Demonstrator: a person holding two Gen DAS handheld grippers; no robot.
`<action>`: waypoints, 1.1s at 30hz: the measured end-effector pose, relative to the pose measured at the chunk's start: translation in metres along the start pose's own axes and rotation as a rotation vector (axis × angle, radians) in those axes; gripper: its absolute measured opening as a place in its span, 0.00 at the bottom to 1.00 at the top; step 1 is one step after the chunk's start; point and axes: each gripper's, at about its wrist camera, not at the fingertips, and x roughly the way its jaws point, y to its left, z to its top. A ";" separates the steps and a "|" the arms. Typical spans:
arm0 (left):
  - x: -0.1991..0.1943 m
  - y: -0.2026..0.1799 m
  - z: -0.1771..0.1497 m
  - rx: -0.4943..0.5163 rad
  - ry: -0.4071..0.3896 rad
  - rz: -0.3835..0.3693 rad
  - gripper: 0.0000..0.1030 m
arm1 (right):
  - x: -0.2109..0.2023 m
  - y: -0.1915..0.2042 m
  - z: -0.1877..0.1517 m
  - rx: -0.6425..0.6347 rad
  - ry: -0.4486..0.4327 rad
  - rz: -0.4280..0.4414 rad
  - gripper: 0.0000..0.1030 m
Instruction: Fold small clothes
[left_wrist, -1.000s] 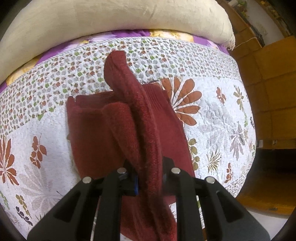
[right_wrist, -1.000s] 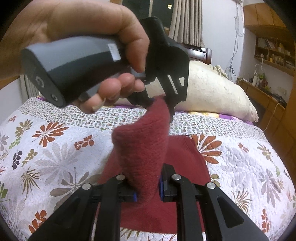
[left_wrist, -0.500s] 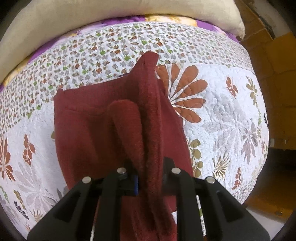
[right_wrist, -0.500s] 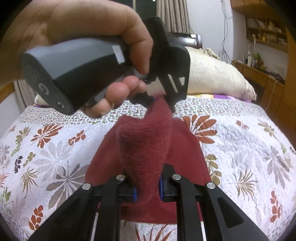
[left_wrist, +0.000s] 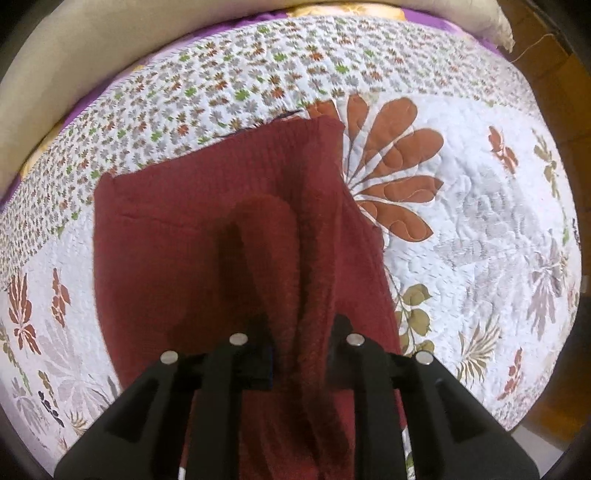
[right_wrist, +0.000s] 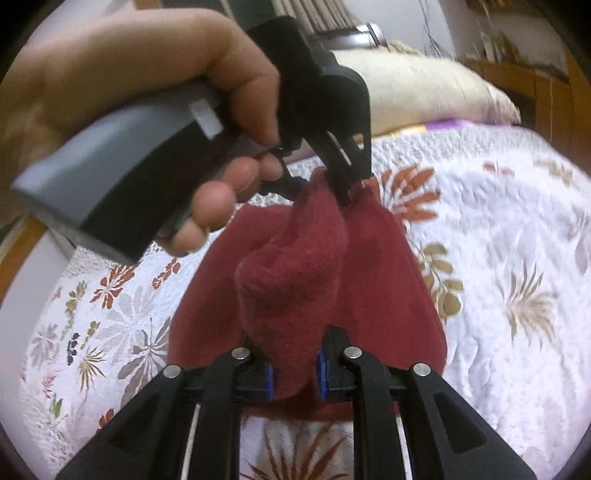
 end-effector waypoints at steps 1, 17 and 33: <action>0.003 -0.004 0.000 0.002 -0.001 0.010 0.17 | 0.001 -0.005 -0.002 0.014 0.006 0.012 0.16; -0.065 0.009 -0.021 0.019 -0.259 -0.206 0.69 | 0.021 -0.099 -0.026 0.409 0.173 0.428 0.40; -0.032 0.107 -0.159 0.014 -0.221 -0.733 0.74 | 0.035 -0.116 0.011 0.361 0.427 0.441 0.44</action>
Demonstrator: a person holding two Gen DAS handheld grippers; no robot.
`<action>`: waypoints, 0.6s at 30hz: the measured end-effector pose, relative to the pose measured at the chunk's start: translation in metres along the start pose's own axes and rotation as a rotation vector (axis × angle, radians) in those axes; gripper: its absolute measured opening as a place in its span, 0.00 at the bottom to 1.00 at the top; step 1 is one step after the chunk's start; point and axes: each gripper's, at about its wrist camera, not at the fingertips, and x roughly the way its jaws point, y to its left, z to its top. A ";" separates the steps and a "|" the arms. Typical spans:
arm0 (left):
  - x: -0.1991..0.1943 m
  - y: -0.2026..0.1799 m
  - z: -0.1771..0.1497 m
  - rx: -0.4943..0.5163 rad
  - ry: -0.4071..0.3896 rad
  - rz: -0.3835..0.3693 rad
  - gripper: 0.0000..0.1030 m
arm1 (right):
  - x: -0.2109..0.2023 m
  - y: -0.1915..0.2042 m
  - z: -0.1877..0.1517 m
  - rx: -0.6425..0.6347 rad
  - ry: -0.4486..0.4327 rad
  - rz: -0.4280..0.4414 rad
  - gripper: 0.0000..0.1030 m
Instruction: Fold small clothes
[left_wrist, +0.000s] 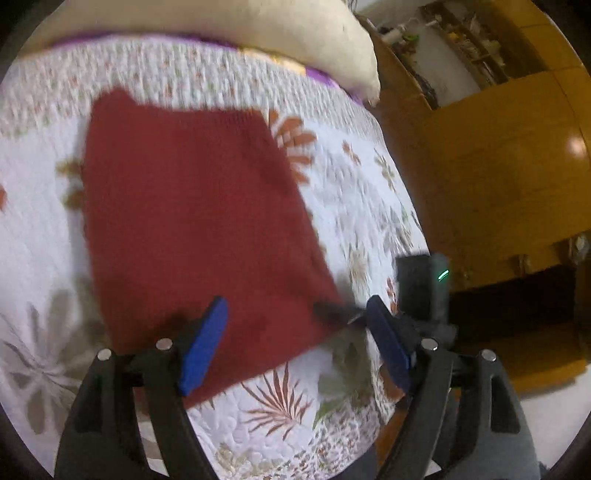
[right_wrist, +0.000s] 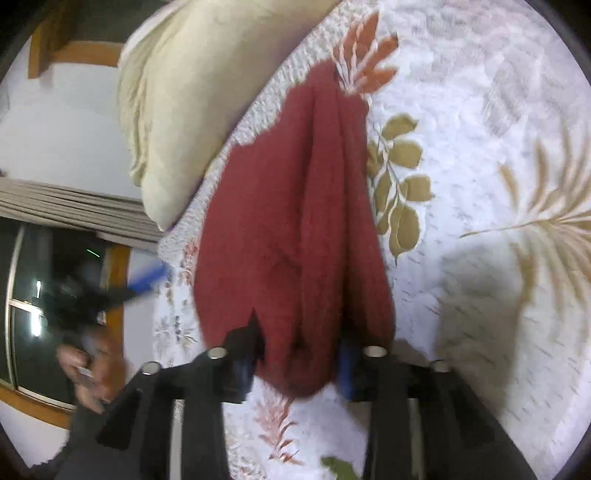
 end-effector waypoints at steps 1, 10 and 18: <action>0.007 0.007 -0.006 -0.008 -0.007 -0.022 0.74 | -0.018 0.011 0.001 -0.026 -0.057 -0.035 0.47; 0.021 0.034 -0.032 -0.068 -0.037 -0.200 0.73 | 0.019 0.038 0.035 -0.026 0.105 -0.117 0.42; 0.054 0.026 -0.034 -0.011 0.056 -0.280 0.73 | 0.023 -0.003 0.019 0.016 0.198 -0.065 0.21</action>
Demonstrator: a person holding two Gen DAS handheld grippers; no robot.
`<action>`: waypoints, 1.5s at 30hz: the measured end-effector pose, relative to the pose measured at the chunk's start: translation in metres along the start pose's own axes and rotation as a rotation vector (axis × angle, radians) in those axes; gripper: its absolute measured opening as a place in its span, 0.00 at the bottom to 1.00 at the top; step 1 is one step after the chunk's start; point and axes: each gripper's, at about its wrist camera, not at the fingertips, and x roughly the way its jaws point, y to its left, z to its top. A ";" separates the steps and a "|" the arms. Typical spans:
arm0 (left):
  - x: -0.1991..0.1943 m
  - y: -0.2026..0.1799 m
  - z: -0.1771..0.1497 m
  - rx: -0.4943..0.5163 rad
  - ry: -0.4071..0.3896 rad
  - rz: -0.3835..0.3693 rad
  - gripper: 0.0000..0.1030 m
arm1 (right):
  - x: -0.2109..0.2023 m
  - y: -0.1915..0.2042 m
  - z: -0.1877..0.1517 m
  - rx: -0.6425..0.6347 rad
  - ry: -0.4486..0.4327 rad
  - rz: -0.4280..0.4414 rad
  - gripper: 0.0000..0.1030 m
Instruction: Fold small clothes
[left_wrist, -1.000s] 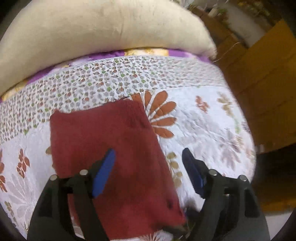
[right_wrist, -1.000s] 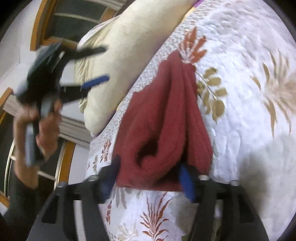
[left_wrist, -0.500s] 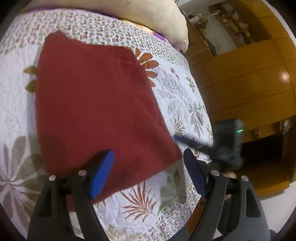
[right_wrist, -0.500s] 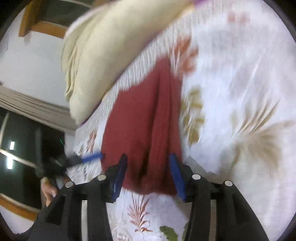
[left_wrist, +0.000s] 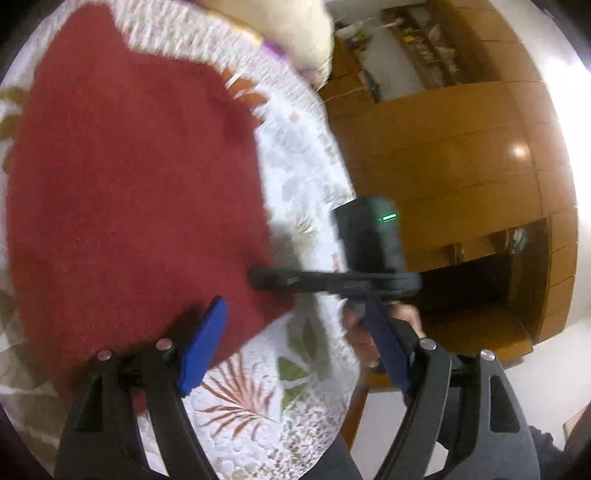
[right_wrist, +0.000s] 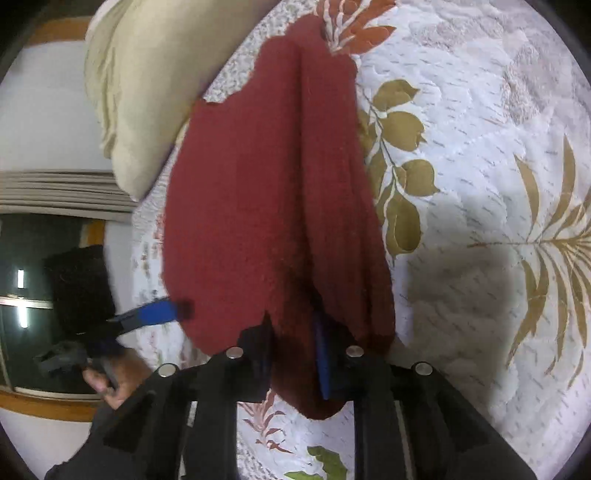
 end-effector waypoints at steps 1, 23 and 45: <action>0.005 0.006 -0.001 -0.011 0.008 0.020 0.71 | -0.003 0.005 0.003 -0.009 -0.010 0.024 0.28; 0.016 -0.028 -0.006 0.084 0.000 -0.022 0.72 | -0.024 0.024 0.094 0.006 -0.229 -0.041 0.37; -0.082 0.013 0.080 -0.029 -0.172 0.121 0.85 | -0.032 0.021 0.125 -0.016 -0.249 -0.040 0.26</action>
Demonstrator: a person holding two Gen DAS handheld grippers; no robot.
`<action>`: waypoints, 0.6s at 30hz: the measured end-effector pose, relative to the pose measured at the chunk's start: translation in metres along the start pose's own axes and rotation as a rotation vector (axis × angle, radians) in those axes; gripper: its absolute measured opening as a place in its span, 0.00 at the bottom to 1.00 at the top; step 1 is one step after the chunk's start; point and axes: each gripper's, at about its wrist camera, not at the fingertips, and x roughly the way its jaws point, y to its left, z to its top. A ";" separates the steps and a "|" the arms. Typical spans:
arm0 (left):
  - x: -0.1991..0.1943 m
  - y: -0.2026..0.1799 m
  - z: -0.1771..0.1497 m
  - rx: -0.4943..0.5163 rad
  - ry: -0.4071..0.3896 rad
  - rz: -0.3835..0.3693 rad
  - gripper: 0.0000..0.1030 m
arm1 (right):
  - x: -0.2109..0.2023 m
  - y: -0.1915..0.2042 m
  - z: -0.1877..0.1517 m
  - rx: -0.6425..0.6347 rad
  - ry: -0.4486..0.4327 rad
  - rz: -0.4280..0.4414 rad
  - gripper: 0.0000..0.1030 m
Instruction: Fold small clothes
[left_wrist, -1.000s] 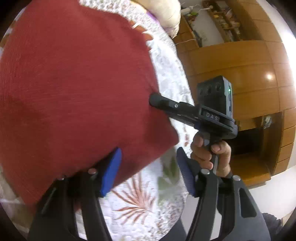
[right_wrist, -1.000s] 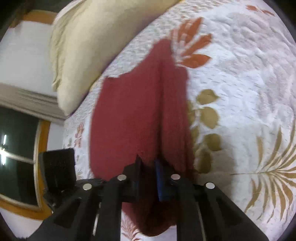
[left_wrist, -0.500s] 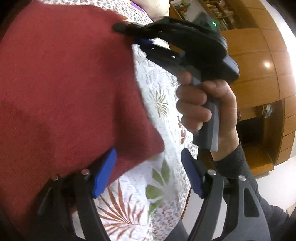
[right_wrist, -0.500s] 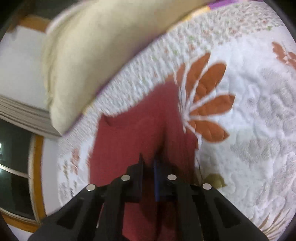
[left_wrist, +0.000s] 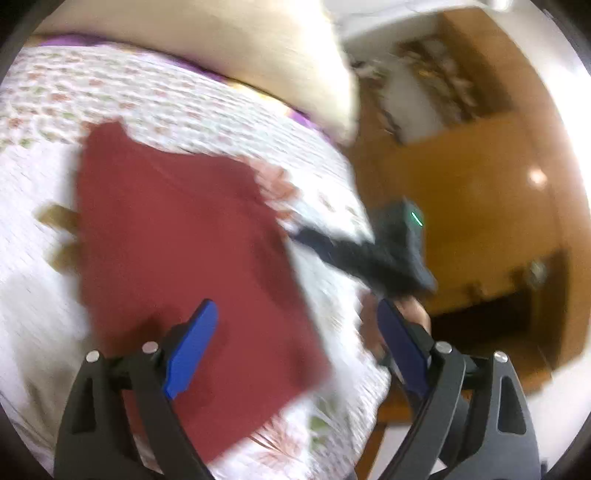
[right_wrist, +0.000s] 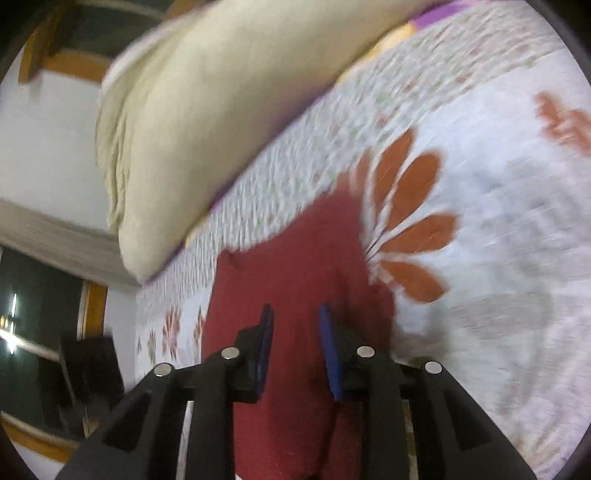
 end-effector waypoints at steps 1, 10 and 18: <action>0.006 0.013 0.011 -0.028 0.024 0.045 0.85 | 0.012 -0.002 0.000 -0.004 0.033 -0.020 0.26; 0.015 0.016 0.030 -0.031 0.075 0.110 0.80 | -0.016 0.002 -0.023 -0.071 0.034 -0.001 0.17; 0.035 0.014 -0.028 0.046 0.198 0.145 0.72 | -0.009 -0.020 -0.076 -0.085 0.153 0.027 0.02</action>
